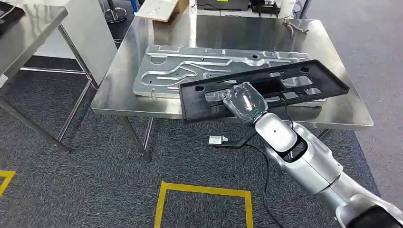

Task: Take the parts from the cabinet and place them on the table.

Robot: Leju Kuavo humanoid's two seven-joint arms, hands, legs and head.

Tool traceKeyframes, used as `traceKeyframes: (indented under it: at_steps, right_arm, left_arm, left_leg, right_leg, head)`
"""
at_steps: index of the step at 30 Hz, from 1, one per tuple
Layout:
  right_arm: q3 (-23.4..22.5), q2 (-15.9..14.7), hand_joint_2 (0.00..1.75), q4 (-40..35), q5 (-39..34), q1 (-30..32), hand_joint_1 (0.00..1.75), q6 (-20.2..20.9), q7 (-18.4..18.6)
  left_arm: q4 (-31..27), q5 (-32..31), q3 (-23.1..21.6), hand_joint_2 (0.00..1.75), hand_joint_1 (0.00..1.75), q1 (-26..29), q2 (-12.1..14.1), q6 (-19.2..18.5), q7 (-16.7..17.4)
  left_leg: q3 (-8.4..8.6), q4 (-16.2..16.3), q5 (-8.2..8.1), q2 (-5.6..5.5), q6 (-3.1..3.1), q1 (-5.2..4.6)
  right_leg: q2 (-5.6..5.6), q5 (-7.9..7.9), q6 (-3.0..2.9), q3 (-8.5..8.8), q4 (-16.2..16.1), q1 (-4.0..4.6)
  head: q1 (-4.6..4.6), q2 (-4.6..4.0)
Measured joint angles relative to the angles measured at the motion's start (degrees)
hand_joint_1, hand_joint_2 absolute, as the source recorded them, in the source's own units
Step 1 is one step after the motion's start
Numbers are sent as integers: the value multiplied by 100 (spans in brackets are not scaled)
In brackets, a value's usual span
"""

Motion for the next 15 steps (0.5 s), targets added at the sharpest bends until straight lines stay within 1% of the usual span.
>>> traceKeyframes:
  at_steps: [1,2,3,4,5,6,7,8,9,10,11,12,13,14,15]
  right_arm:
    - [0,4,175,0,0,30,175,11,0]
    - [0,4,175,0,0,53,175,13,0]
    - [0,4,175,0,0,61,175,13,0]
    - [0,4,175,0,0,58,175,13,0]
    - [-2,4,175,0,0,57,175,11,0]
    - [-4,4,175,4,2,57,175,13,0]
    - [-7,9,175,9,9,54,175,20,5]
    - [-9,15,175,-7,7,64,175,22,-2]
    - [-13,15,175,-7,7,81,175,20,-2]
    - [-17,15,175,-9,7,72,175,20,0]
    - [-20,15,175,-24,7,72,175,20,0]
    - [-24,-29,175,-37,9,59,175,20,0]
    - [-24,-50,175,-44,9,42,175,17,4]
    - [-24,-61,175,-46,9,35,175,17,4]
    - [-24,-63,175,-46,9,47,175,17,2]
  left_arm:
    - [0,0,0,175,0,2,0,0,0]
    - [0,0,2,175,0,4,0,0,0]
    - [0,0,2,175,0,5,0,0,0]
    - [2,0,4,175,0,7,0,0,0]
    - [9,0,7,175,0,8,0,0,0]
    - [9,0,13,175,0,15,0,0,0]
    - [11,0,28,175,0,5,0,0,0]
    - [13,2,39,175,0,-2,0,0,0]
    - [15,2,42,175,0,0,-2,0,0]
    - [17,0,46,175,0,0,-2,0,0]
    - [17,0,50,175,0,-9,0,0,0]
    - [17,0,55,175,0,-14,0,0,0]
    - [17,0,61,175,0,-35,0,0,0]
    - [17,0,66,175,0,-37,0,0,0]
    - [17,0,72,175,0,-33,0,0,0]
  left_leg:
    - [53,2,-54,-7,-6,4]
    - [123,5,-112,-20,-21,12]
    - [203,9,-173,-31,-38,20]
    - [286,22,-237,-33,-57,32]
    - [359,32,-305,-32,-84,36]
    - [369,42,-370,-33,-123,30]
    - [402,78,-429,-45,-174,15]
    - [378,58,-483,-27,-225,16]
    - [469,98,-475,-22,-269,10]
    - [498,69,-484,5,-294,6]
    - [506,66,-546,24,-320,24]
    - [471,260,-593,42,-349,34]
    - [269,625,-690,53,-380,38]
    - [10,1045,-841,54,-400,42]
    - [-271,1459,-1024,55,-413,42]
  right_leg:
    - [-2,-127,24,-183,149,-22]
    - [-2,-116,39,-257,84,-45]
    - [-4,38,50,-232,-149,-61]
    - [-9,330,55,-142,-520,-71]
    - [-39,745,56,-30,-958,-73]
    - [-125,1187,40,19,-1350,-71]
    - [-119,967,-2,-5,-1357,-19]
    - [-103,1037,-48,16,-1342,-9]
    - [-82,1031,-94,35,-1363,-18]
    - [-80,1000,-137,69,-1369,-10]
    - [-71,1001,-172,146,-1385,-32]
    - [-88,959,-227,218,-1414,-29]
    - [-103,925,-263,260,-1415,-23]
    - [-103,886,-280,293,-1416,-11]
    - [-102,844,-293,331,-1416,4]
  head:
    - [0,0]
    - [0,0]
    - [0,0]
    - [0,0]
    - [0,0]
    - [2,0]
    - [2,0]
    - [-2,0]
    - [2,0]
    - [-2,0]
    - [-2,0]
    - [2,0]
    - [-2,0]
    - [0,0]
    - [0,0]
